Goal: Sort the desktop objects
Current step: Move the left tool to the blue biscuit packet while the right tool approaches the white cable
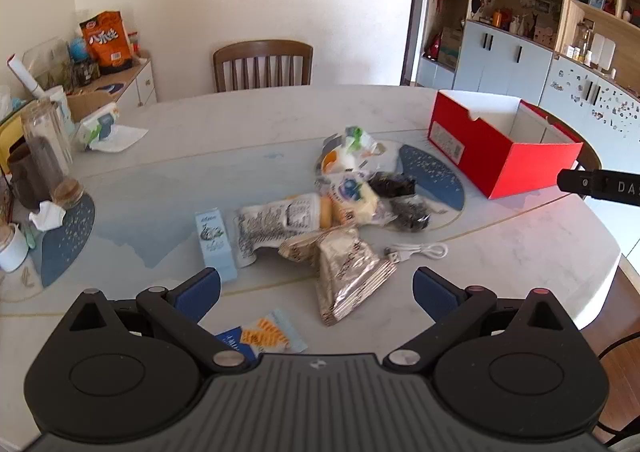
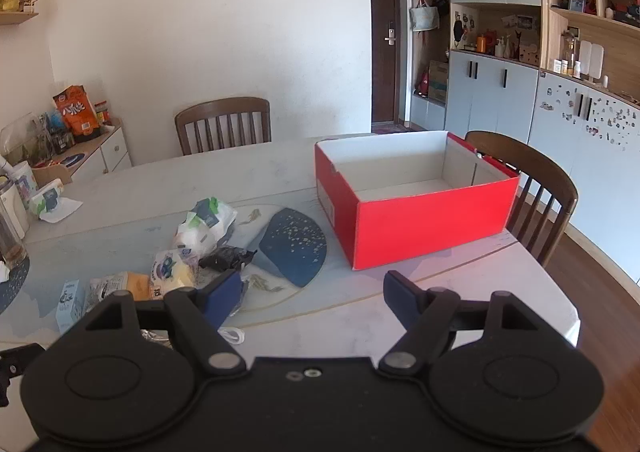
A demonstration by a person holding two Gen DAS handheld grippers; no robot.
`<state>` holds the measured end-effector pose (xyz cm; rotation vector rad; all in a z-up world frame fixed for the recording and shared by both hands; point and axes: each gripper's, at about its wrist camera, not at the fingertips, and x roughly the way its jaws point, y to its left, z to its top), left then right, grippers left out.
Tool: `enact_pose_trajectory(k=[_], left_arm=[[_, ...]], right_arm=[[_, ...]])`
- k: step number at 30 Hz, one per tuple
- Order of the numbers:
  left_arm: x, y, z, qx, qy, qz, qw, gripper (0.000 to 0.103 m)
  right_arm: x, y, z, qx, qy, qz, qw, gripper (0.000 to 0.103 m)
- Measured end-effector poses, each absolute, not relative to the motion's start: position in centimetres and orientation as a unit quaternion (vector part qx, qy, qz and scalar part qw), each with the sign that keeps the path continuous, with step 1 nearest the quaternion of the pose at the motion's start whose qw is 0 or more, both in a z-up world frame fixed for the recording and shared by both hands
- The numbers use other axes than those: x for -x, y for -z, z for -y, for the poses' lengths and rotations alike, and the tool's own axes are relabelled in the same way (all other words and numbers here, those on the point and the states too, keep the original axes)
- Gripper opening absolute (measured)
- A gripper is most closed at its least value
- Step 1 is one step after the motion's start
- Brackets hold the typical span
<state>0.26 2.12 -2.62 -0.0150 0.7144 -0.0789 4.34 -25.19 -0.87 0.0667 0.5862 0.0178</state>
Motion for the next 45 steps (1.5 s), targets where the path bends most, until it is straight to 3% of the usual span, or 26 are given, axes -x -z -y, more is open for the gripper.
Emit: enact_pose_trajectory(k=[26, 30, 33, 38, 42, 45], left_arm=[[-2.4, 10.6, -6.8, -0.040, 0.078, -0.399, 0.913, 0.102], [-2.9, 11.7, -7.4, -0.052, 0.083, -0.407, 0.908, 0.097], [-3.1, 12.4, -7.6, -0.065, 0.092, -0.418, 0.901, 0.084], [-3.1, 13.0, -7.8, -0.076, 0.113, -0.416, 0.899, 0.075], [-3.9, 13.0, -7.2, -0.088, 0.144, -0.406, 0.898, 0.057], [-4.8, 12.9, -6.8, -0.099, 0.164, -0.405, 0.894, 0.055]], right_arm=[[-8.0, 5.0, 19.5, 0.000, -0.032, -0.325, 0.945, 0.078], [-8.5, 5.8, 18.9, 0.006, -0.027, -0.334, 0.942, 0.078], [-8.7, 6.2, 18.7, 0.006, -0.023, -0.341, 0.940, 0.078], [-9.0, 6.7, 18.3, 0.013, -0.018, -0.347, 0.938, 0.078], [-9.2, 7.3, 17.5, 0.021, -0.015, -0.356, 0.934, 0.078], [-9.7, 8.2, 16.6, 0.033, -0.018, -0.362, 0.931, 0.078]])
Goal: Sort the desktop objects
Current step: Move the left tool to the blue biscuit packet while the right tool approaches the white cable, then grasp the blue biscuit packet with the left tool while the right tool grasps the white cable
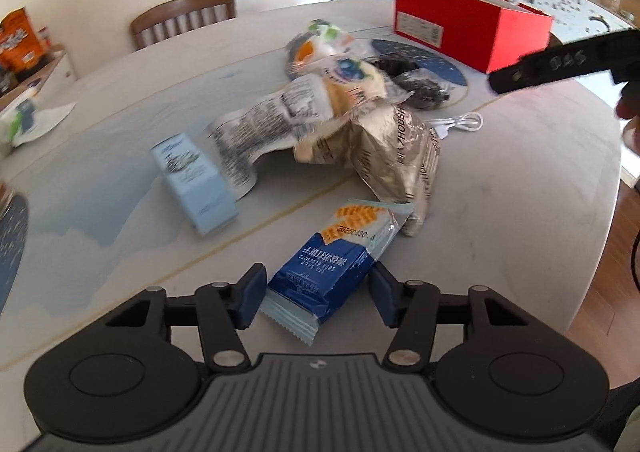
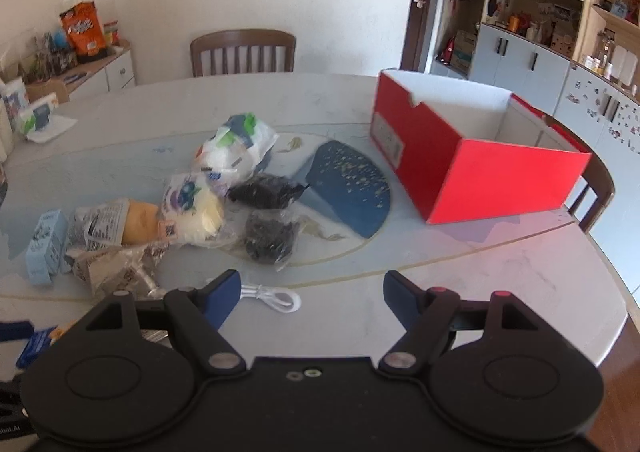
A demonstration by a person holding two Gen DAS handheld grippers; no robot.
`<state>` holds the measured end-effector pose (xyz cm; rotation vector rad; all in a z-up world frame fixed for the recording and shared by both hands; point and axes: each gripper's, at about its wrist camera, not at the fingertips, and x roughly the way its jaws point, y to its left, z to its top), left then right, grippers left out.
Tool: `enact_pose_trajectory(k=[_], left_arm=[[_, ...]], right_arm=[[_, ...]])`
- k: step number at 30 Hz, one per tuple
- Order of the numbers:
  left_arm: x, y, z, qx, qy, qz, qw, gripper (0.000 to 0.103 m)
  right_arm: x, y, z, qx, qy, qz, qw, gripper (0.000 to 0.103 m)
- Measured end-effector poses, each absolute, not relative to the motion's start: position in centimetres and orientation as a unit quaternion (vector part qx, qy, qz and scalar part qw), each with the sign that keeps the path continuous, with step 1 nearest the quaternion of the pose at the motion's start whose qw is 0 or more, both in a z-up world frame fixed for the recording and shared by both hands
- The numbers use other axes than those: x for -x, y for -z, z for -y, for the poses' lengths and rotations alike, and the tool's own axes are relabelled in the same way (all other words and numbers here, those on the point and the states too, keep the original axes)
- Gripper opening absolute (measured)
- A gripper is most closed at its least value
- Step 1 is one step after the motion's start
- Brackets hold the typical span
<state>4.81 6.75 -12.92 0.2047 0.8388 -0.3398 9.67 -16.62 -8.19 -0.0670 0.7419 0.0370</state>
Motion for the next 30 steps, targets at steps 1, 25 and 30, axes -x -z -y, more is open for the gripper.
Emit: enact_pose_trajectory(k=[1, 25, 30], left_arm=[[-5.1, 12.9, -6.7, -0.101, 0.169, -0.404, 0.893, 0.055], [-6.9, 13.1, -6.4, -0.126, 0.254, -0.403, 0.870, 0.057], [-6.7, 13.0, -6.4, -0.122, 0.257, -0.398, 0.872, 0.039]], right_arm=[[-9.9, 8.6, 16.3, 0.036, -0.017, -0.365, 0.930, 0.078], [-14.8, 13.3, 14.1, 0.006, -0.015, -0.423, 0.906, 0.075], [-14.7, 13.1, 14.1, 0.003, -0.027, -0.423, 0.906, 0.058]])
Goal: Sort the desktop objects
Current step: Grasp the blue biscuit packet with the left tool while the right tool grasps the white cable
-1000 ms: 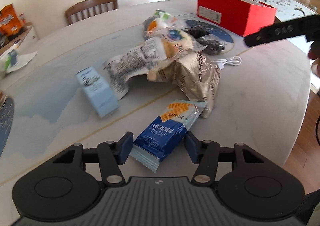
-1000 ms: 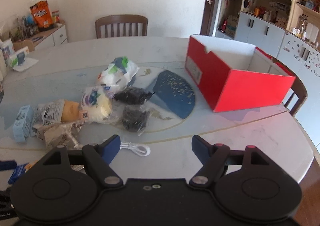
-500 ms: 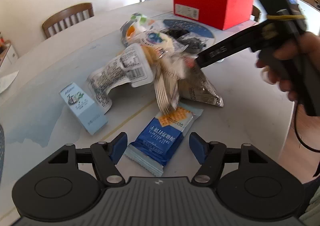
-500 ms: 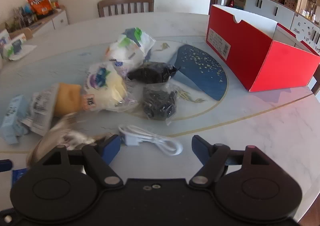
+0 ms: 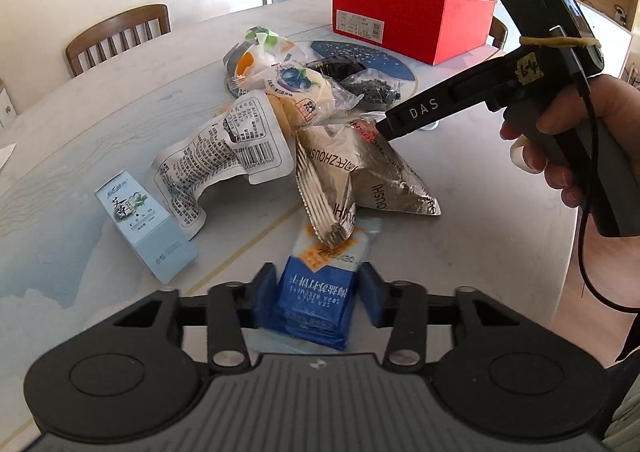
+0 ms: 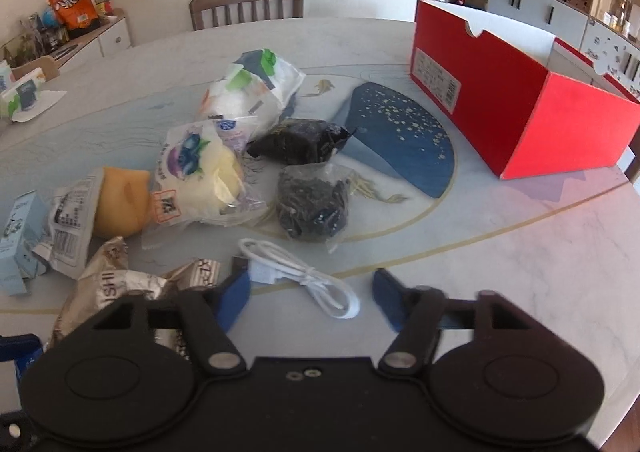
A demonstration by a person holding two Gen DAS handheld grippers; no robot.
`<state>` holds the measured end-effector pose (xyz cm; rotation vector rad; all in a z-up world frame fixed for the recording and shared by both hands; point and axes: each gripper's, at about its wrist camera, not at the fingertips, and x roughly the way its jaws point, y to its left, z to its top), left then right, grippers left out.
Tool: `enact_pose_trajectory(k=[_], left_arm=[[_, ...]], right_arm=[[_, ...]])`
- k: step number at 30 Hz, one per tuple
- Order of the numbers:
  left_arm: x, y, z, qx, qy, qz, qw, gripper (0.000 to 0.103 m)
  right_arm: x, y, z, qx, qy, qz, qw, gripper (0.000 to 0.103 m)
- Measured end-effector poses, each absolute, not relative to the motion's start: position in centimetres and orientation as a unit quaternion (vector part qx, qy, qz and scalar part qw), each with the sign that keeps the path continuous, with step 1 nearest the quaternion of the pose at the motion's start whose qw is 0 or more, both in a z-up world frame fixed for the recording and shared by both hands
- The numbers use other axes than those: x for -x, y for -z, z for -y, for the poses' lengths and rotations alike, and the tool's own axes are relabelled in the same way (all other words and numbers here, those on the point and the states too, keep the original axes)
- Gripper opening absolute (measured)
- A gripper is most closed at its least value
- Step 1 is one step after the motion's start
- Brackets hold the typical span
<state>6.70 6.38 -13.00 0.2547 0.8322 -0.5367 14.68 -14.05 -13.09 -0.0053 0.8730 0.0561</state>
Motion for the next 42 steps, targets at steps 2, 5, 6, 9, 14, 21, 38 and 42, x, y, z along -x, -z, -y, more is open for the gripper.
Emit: enact_pose_trajectory(k=[2, 5, 6, 9, 14, 21, 38, 42], left_arm=[[-6.8, 13.0, -6.3, -0.120, 0.257, -0.399, 0.872, 0.037], [-6.9, 12.8, -6.3, -0.114, 0.256, -0.402, 0.872, 0.035], [-6.9, 12.8, -6.3, -0.112, 0.255, -0.403, 0.872, 0.035], [-7.0, 12.7, -6.5, -0.102, 0.255, -0.408, 0.870, 0.035], [-6.5, 12.3, -7.1, -0.092, 0.253, -0.406, 0.873, 0.035], [-6.1, 11.3, -8.1, -0.070, 0.242, -0.408, 0.878, 0.035], [-6.1, 7.3, -8.8, -0.053, 0.248, -0.372, 0.893, 0.035], [-6.5, 6.1, -8.8, -0.051, 0.253, -0.359, 0.897, 0.035]], right_arm=[[-14.7, 13.0, 13.9, 0.004, -0.027, -0.426, 0.904, 0.057], [-14.6, 12.9, 13.9, 0.005, -0.024, -0.428, 0.903, 0.055], [-14.5, 12.9, 14.0, 0.003, -0.023, -0.429, 0.903, 0.054], [-14.3, 12.7, 14.0, 0.002, -0.022, -0.431, 0.902, 0.034], [-13.9, 12.5, 14.1, 0.004, -0.029, -0.437, 0.899, 0.017], [-13.2, 12.0, 14.5, 0.006, -0.028, -0.432, 0.901, 0.016], [-10.7, 7.8, 15.8, -0.022, -0.012, -0.400, 0.916, 0.016], [-10.3, 6.6, 16.3, -0.030, -0.008, -0.394, 0.919, 0.015]])
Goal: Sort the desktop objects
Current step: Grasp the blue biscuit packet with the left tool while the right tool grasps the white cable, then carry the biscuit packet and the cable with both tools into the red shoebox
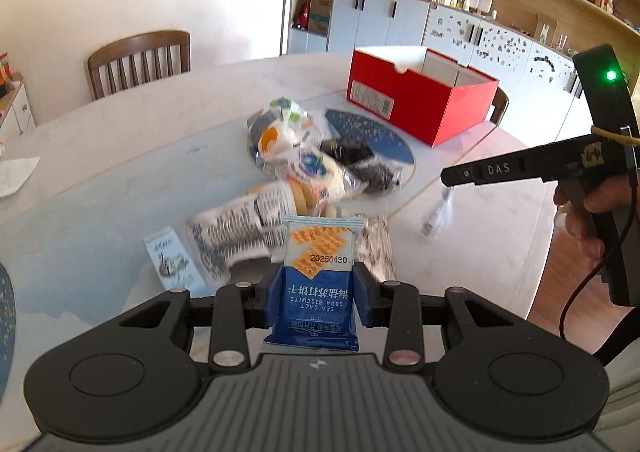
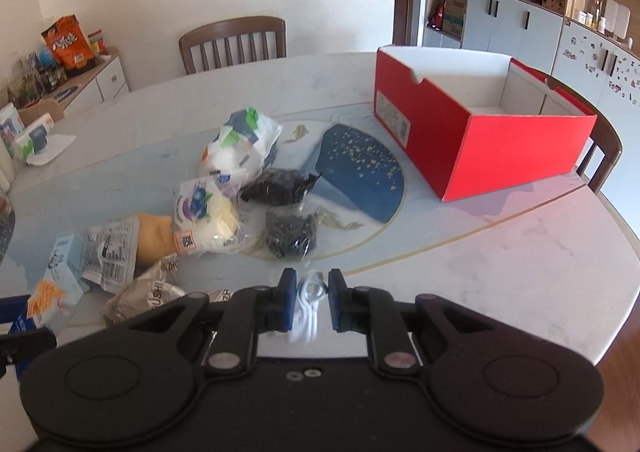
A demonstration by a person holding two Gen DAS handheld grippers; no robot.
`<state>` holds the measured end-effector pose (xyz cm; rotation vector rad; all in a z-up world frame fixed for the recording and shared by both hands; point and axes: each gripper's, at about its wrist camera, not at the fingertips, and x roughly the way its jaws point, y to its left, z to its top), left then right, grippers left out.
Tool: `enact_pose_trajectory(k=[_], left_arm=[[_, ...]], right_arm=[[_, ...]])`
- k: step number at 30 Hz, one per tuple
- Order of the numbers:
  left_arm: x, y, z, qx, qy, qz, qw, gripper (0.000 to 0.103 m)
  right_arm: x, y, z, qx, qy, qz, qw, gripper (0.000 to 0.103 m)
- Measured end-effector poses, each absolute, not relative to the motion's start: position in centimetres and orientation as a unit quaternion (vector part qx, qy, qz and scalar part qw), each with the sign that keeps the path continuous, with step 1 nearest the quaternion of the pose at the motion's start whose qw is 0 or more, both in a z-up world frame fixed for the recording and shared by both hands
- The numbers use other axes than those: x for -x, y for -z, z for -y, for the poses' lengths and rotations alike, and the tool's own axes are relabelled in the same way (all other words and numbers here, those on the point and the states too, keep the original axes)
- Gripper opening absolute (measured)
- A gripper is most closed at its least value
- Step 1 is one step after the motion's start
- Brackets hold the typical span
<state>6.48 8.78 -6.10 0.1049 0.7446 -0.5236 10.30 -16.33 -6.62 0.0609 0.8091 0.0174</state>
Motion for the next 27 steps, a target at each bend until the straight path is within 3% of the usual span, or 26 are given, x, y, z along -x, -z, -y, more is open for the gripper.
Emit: enact_pose_trajectory(k=[14, 27], left_arm=[[-8.5, 4.8, -5.1, -0.054, 0.256, -0.355, 0.897, 0.035], [-13.2, 1.0, 5.3, -0.051, 0.231, -0.341, 0.910, 0.035]], right_arm=[[-11.3, 3.4, 19.5, -0.039, -0.042, -0.369, 0.928, 0.015], [-16.5, -1.1, 27.9, -0.029, -0.122, -0.340, 0.932, 0.015]])
